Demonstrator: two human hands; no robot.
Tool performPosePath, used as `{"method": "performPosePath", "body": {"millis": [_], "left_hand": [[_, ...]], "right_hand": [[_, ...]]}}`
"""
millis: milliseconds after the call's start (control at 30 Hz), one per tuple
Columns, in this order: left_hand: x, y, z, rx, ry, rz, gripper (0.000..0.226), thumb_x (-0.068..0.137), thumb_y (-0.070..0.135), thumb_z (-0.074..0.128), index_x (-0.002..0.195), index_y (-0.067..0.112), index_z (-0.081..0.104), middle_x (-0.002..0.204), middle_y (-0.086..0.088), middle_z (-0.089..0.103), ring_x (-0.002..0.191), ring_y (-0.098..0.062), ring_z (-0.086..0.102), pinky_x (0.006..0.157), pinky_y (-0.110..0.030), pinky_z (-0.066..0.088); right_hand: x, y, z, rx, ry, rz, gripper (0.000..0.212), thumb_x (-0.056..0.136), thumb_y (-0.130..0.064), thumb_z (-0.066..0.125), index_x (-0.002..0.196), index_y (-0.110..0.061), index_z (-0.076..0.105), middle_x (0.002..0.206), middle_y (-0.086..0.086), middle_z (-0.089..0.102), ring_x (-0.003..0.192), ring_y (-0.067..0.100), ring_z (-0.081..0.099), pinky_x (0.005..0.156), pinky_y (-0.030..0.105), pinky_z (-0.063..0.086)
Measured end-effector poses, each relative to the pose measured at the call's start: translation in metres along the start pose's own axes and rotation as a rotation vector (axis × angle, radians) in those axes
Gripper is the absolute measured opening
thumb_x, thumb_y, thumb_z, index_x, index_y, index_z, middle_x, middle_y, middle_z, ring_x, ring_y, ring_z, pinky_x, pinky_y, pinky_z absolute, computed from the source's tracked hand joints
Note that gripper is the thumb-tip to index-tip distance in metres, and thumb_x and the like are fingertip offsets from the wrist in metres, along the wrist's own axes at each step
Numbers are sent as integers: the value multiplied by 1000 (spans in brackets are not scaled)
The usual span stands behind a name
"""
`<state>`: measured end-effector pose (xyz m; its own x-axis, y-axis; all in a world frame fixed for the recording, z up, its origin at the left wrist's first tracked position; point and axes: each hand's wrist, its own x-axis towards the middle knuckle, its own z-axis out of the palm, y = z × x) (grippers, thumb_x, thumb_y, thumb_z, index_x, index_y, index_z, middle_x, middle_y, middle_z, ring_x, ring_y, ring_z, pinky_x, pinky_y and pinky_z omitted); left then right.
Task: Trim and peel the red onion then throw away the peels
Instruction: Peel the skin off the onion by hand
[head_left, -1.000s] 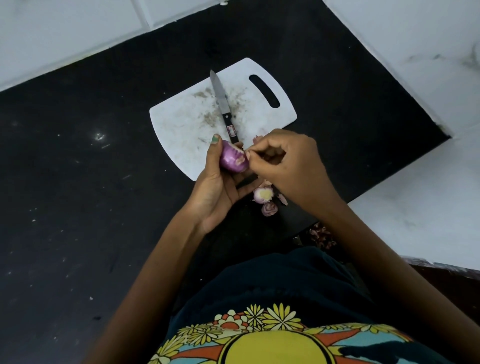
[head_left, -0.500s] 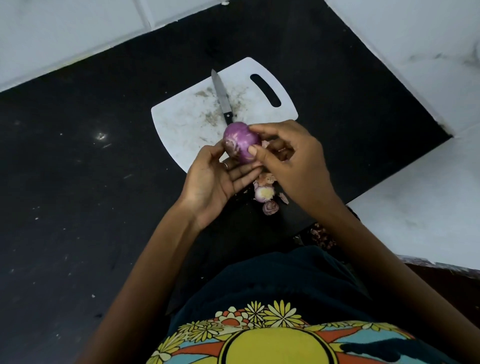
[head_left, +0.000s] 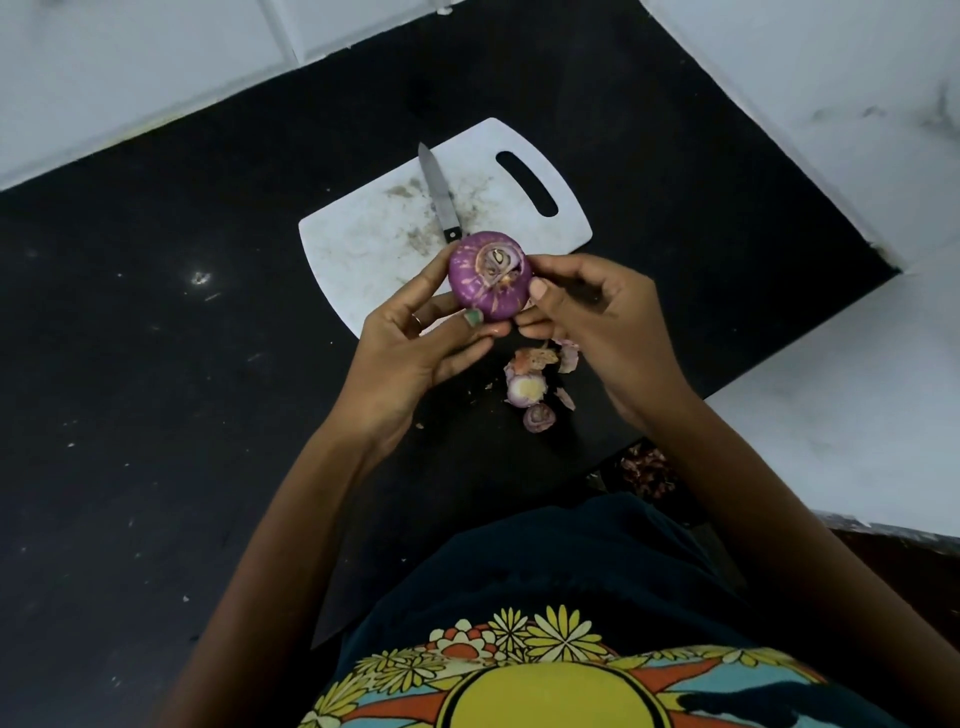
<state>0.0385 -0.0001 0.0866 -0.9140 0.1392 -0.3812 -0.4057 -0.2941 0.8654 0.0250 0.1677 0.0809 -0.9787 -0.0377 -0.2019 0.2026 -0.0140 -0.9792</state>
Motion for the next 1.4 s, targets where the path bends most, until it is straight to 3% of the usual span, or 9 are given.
{"method": "performPosePath", "body": {"millis": [100, 367, 533, 667, 800, 1000, 1100, 1233, 1400], "left_hand": [[0, 0, 0, 36, -4, 13, 61, 71, 10, 67, 125, 35, 54, 104, 2, 73, 88, -15, 73, 75, -21, 58], [-2, -4, -2, 238, -17, 137, 62, 80, -9, 65, 129, 27, 53, 114, -1, 67, 88, -16, 72, 82, -27, 57], [-2, -7, -3, 345, -29, 226, 59, 79, -10, 68, 128, 19, 54, 121, -9, 60, 98, -17, 68, 83, -20, 53], [-2, -11, -3, 364, 12, 293, 50, 77, -8, 70, 120, 15, 58, 123, -4, 59, 109, -11, 61, 82, -15, 51], [0, -15, -8, 289, 150, 247, 48, 73, -5, 75, 112, 19, 59, 129, -7, 54, 95, -7, 67, 78, -17, 53], [10, -21, -22, 350, 192, 181, 68, 69, 4, 81, 129, 18, 53, 118, 4, 60, 94, -11, 65, 77, -20, 54], [17, -22, -29, 505, 221, 210, 67, 69, 17, 84, 129, 23, 54, 113, 7, 63, 92, -10, 63, 72, -17, 50], [28, -15, -35, 624, 215, 286, 68, 74, 22, 80, 132, 30, 46, 109, 20, 59, 94, -1, 59, 70, -6, 43], [54, -13, -49, 709, 255, 388, 62, 74, 15, 80, 127, 19, 48, 115, 11, 59, 96, 0, 60, 79, -4, 43]], "right_hand": [[0, 2, -2, 10, -14, 20, 24, 89, -4, 59, 113, -1, 61, 93, 14, 70, 73, 15, 71, 67, 23, 58], [-1, 4, 1, -29, -36, 94, 23, 88, 0, 58, 110, -4, 64, 101, 16, 69, 83, 20, 71, 72, 26, 59], [0, 3, 5, 132, -92, 209, 30, 85, -17, 66, 113, -7, 61, 110, 15, 67, 90, 24, 72, 74, 32, 59], [3, 5, 10, 217, -132, 209, 38, 81, -7, 67, 118, -5, 58, 118, 13, 63, 100, 24, 69, 80, 36, 59], [10, 7, 15, 409, -229, 285, 42, 81, 7, 60, 121, -5, 55, 120, 12, 62, 103, 23, 66, 84, 35, 58], [22, 12, 20, 485, -334, 343, 58, 73, 3, 60, 128, -9, 49, 137, 13, 52, 116, 26, 59, 89, 35, 56], [29, 13, 25, 376, -316, 311, 59, 75, 5, 62, 131, -8, 50, 135, 13, 54, 111, 25, 61, 83, 31, 58], [45, 13, 37, -39, -303, 90, 59, 77, 1, 70, 129, -18, 53, 131, 2, 58, 120, 20, 57, 96, 39, 51], [70, 9, 65, -400, -270, -121, 66, 74, 0, 74, 131, -21, 49, 132, -2, 52, 116, 5, 51, 91, 11, 48]]}}
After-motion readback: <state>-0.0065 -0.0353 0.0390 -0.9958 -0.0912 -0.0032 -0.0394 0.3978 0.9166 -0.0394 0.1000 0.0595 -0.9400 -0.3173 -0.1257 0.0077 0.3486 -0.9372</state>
